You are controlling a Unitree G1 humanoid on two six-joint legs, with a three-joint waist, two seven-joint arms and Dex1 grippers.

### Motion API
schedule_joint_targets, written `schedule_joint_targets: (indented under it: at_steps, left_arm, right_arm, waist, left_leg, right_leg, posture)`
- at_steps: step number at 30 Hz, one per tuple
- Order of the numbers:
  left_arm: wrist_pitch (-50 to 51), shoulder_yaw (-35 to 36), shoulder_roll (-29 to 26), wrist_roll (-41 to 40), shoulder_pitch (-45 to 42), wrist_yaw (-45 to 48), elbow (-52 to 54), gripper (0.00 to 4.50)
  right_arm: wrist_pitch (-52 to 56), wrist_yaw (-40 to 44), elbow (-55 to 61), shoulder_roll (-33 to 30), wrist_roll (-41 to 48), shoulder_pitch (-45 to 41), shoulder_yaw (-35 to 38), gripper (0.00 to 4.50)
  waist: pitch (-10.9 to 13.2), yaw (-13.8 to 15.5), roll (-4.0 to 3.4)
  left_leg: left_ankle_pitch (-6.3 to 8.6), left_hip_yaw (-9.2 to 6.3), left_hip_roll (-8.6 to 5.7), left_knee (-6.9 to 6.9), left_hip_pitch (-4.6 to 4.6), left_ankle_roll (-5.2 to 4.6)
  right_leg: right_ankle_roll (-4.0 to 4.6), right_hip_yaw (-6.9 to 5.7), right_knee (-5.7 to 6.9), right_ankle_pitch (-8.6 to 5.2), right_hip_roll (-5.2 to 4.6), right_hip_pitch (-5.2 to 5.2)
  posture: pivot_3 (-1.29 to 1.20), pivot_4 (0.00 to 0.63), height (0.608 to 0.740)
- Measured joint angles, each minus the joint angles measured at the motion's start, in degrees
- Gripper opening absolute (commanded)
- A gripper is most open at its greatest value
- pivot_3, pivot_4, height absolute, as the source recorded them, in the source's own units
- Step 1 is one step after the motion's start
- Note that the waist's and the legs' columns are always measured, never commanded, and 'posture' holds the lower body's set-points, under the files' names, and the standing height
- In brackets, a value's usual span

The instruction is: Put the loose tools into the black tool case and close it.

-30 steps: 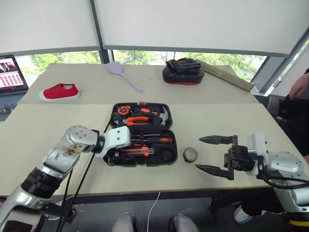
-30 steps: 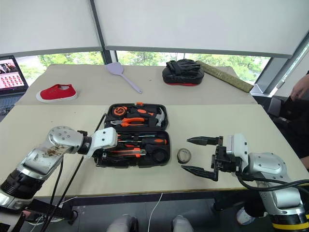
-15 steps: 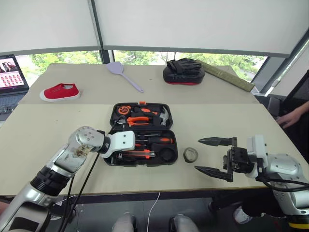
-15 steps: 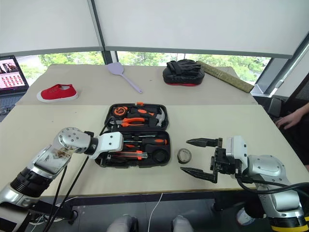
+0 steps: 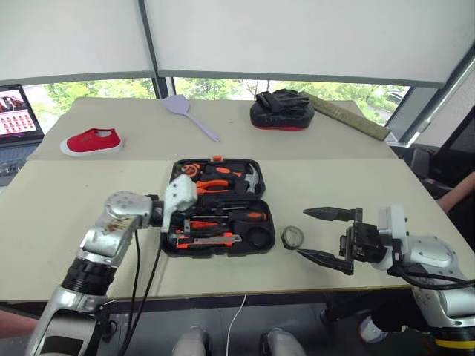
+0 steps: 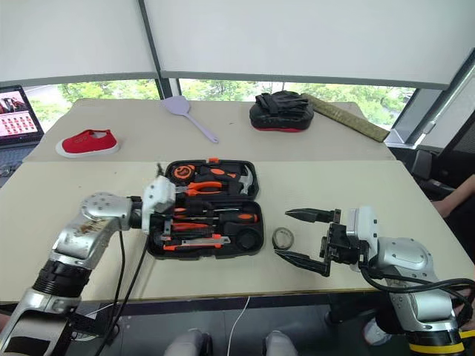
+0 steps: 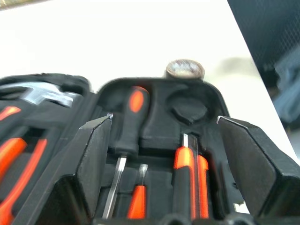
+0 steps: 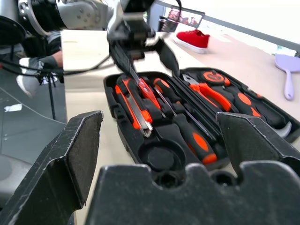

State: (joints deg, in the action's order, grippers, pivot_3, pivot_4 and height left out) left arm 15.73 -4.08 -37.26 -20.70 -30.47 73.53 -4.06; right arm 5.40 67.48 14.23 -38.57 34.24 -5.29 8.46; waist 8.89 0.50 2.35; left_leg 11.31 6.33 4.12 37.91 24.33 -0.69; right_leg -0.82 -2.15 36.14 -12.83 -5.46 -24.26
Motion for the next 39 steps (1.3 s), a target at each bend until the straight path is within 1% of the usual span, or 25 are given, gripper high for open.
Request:
schedule_joint_targets:
  at_steps: [1, 2, 4, 5, 8, 9, 20, 27, 31, 35, 37, 38, 39]
  left_arm:
    - [-0.8, 0.4, -0.4, 0.0, 0.3, 0.6, -0.6, 2.77]
    - [-2.1, 0.7, -1.2, 0.1, 1.1, 1.6, -1.2, 2.32]
    - [-5.1, 0.7, -1.7, 0.9, 2.8, 2.3, -2.7, 1.64]
    - [-6.0, 0.5, -1.6, 1.4, 3.7, 2.3, -3.3, 1.16]
    - [-7.1, 0.1, -1.1, 3.0, 5.5, 1.1, -4.4, 0.16]
    - [-7.3, -0.4, -0.8, 3.6, 5.9, 0.6, -4.5, 0.03]
    - [-9.4, -3.6, 0.2, 7.8, 6.9, -3.1, -3.8, 0.03]
    - [-7.4, -5.9, 0.4, 11.0, 7.8, -7.8, -2.2, 0.03]
    - [-8.1, -6.9, 0.4, 13.6, 8.8, -9.3, -1.0, 0.03]
    - [-8.0, -6.0, 0.8, 13.3, 10.2, -10.1, -0.4, 0.03]
    - [-9.0, -4.1, 2.0, 11.1, 10.7, -10.1, -1.5, 0.03]
    - [-9.6, -3.0, 2.8, 9.3, 11.1, -9.8, -2.5, 0.54]
    - [-9.7, -2.3, 3.1, 8.0, 11.5, -9.0, -3.1, 0.73]
  right_arm:
    - [-0.1, 0.0, -0.2, 0.1, -0.2, 0.0, 0.0, 4.5]
    - [-0.2, 0.0, -0.2, 0.4, -0.3, 0.0, 0.0, 4.5]
    - [-0.5, -0.1, -0.2, 1.0, -0.5, 0.2, 0.0, 4.5]
    - [-0.7, -0.1, -0.2, 1.3, -0.5, 0.5, -0.2, 4.5]
    - [-1.3, -0.2, -0.2, 2.1, -0.9, 1.6, -0.6, 4.5]
    - [-1.3, -0.2, -0.2, 2.2, -0.9, 2.1, -0.7, 4.5]
    - [-1.3, -0.3, -0.2, 2.2, -0.9, 2.7, -0.8, 4.5]
    - [-1.3, -0.7, -0.2, 2.2, -0.8, 3.0, -0.7, 4.5]
    - [-1.3, -1.5, -0.2, 2.4, -0.8, 3.4, -0.7, 4.5]
    - [-1.3, -1.9, -0.2, 2.5, -0.6, 3.6, -0.6, 4.5]
    - [-1.3, -2.0, -0.2, 2.4, -0.3, 4.0, 0.2, 4.5]
    - [-1.3, -2.3, -0.2, 2.1, -0.3, 4.5, 1.1, 4.5]
    - [-1.3, -2.6, -0.2, 1.9, -0.4, 4.6, 1.8, 4.5]
  waist:
    - [0.0, 0.0, 0.0]
    - [0.0, 0.0, -0.01]
    - [0.0, 0.1, -0.01]
    - [0.0, 0.1, -0.01]
    - [0.0, 0.5, -0.01]
    - [0.0, 0.6, -0.01]
    - [-0.1, 0.3, -0.1]
    - [-0.5, 0.4, -0.54]
    - [-1.1, 0.5, -0.95]
    - [-1.3, 0.3, -1.17]
    - [-1.3, 0.3, -1.18]
    - [-1.3, 0.3, -1.15]
    - [-1.3, 0.4, -1.12]
  left_leg:
    - [0.0, 0.0, 0.0, 0.0, 0.0, 0.0]
    - [0.0, 0.01, 0.0, 0.0, 0.0, 0.0]
    - [0.0, 0.01, 0.0, 0.0, 0.0, 0.0]
    - [0.0, 0.01, 0.0, 0.0, 0.01, 0.0]
    - [0.0, 0.01, -0.02, 0.0, 0.05, 0.0]
    - [0.0, 0.01, -0.03, 0.0, 0.05, 0.0]
    - [0.0, 0.0, -0.01, 0.0, -0.04, 0.0]
    - [0.0, 0.0, -0.02, 0.0, -0.18, 0.01]
    - [0.0, 0.01, -0.05, 0.0, -0.22, 0.0]
    - [0.01, 0.01, -0.05, -0.01, -0.25, -0.01]
    - [0.01, 0.01, -0.05, -0.01, -0.23, -0.01]
    - [0.01, -0.01, -0.05, -0.01, -0.17, -0.02]
    - [0.01, -0.01, -0.05, -0.01, -0.14, -0.02]
  right_leg:
    - [0.01, 0.0, 0.0, 0.0, 0.0, 0.0]
    - [0.01, 0.0, -0.02, 0.0, -0.01, 0.0]
    - [0.01, 0.0, -0.02, 0.01, -0.02, 0.01]
    - [0.02, 0.0, -0.03, 0.01, -0.02, 0.01]
    - [0.01, -0.01, -0.03, 0.01, -0.05, 0.02]
    - [0.01, -0.01, -0.03, 0.01, -0.07, 0.02]
    - [0.02, 0.01, -0.02, 0.01, -0.04, 0.09]
    - [-0.24, 0.03, -0.02, -0.15, -0.06, 0.19]
    - [-0.24, 0.06, -0.04, -0.17, -0.09, 0.22]
    - [-0.27, 0.11, -0.04, -0.22, -0.08, 0.22]
    - [-0.28, 0.12, -0.03, -0.22, -0.08, 0.18]
    - [-0.28, 0.1, -0.02, -0.21, -0.08, 0.13]
    - [-0.29, 0.1, -0.02, -0.2, -0.07, 0.1]
  posture:
    - [0.0, 0.15, 0.74]
    - [0.0, 0.15, 0.74]
    - [0.0, 0.15, 0.74]
    - [0.0, 0.15, 0.74]
    - [0.0, 0.15, 0.74]
    - [0.0, 0.15, 0.74]
    - [0.0, 0.15, 0.74]
    - [0.0, 0.15, 0.74]
    - [0.0, 0.15, 0.74]
    - [0.0, 0.15, 0.74]
    - [0.0, 0.15, 0.74]
    - [0.0, 0.15, 0.74]
    - [0.0, 0.15, 0.74]
